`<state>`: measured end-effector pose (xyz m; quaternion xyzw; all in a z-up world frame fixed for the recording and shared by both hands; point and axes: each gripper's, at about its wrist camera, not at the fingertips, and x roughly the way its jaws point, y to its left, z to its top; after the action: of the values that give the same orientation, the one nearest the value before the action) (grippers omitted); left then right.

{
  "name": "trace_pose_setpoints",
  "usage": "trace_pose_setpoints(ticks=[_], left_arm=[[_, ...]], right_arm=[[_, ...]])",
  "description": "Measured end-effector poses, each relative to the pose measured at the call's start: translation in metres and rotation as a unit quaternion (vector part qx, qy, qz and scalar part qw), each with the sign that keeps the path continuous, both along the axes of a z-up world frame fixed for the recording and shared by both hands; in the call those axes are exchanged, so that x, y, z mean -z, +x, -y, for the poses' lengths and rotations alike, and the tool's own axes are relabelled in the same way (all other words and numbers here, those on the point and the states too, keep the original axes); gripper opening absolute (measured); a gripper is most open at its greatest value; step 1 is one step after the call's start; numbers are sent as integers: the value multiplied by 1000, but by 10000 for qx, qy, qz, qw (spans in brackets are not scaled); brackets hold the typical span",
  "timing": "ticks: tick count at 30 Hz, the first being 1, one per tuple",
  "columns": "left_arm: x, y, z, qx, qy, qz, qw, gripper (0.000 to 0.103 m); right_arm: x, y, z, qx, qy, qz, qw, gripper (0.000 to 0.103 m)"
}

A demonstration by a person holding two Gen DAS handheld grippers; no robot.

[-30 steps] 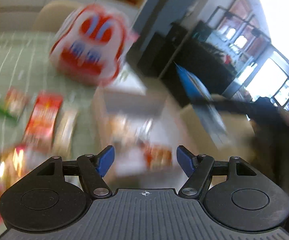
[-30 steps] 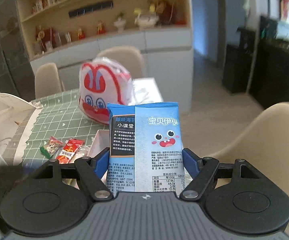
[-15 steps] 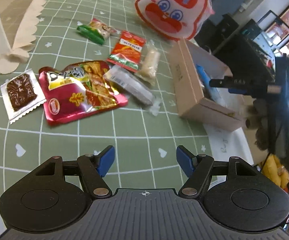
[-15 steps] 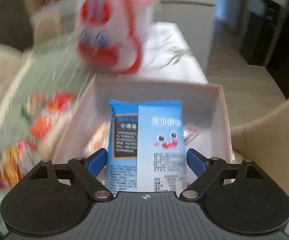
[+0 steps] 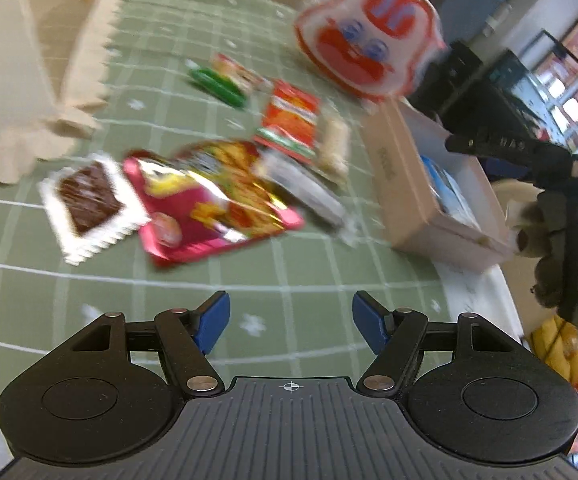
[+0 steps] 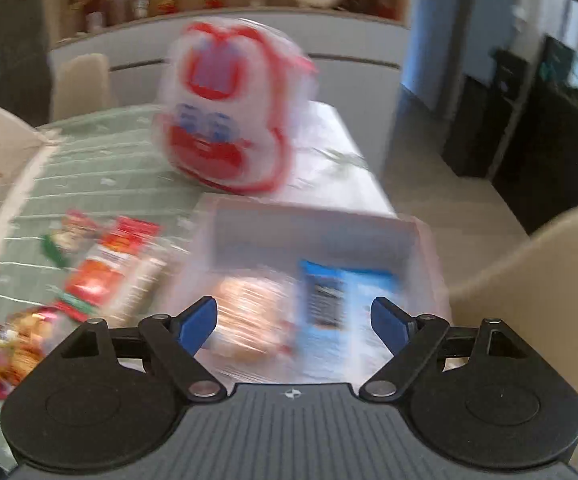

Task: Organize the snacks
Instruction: 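Lower the blue packet into the pink box and open the right tool, then grasp the green quail-egg snack packet with the left tool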

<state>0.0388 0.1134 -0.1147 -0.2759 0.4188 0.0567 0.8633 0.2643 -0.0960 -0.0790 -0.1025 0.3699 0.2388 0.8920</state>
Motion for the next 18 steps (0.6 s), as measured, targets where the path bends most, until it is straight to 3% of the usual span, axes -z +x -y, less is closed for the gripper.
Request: trace_pose_setpoints(ticks=[5, 10, 16, 18], left_arm=[[-3, -14, -44, -379, 140, 24, 9992, 73], [-18, -2, -82, -258, 361, 322, 9985, 73], [-32, 46, -132, -503, 570, 596, 9953, 73], [-29, 68, -140, -465, 560, 577, 9957, 73]], right_arm=[[4, -5, -93, -743, 115, -468, 9961, 85], [41, 5, -157, -537, -397, -685, 9954, 85], [75, 0, -180, -422, -803, -84, 9958, 85], [79, 2, -176, -280, -731, 50, 9969, 85]])
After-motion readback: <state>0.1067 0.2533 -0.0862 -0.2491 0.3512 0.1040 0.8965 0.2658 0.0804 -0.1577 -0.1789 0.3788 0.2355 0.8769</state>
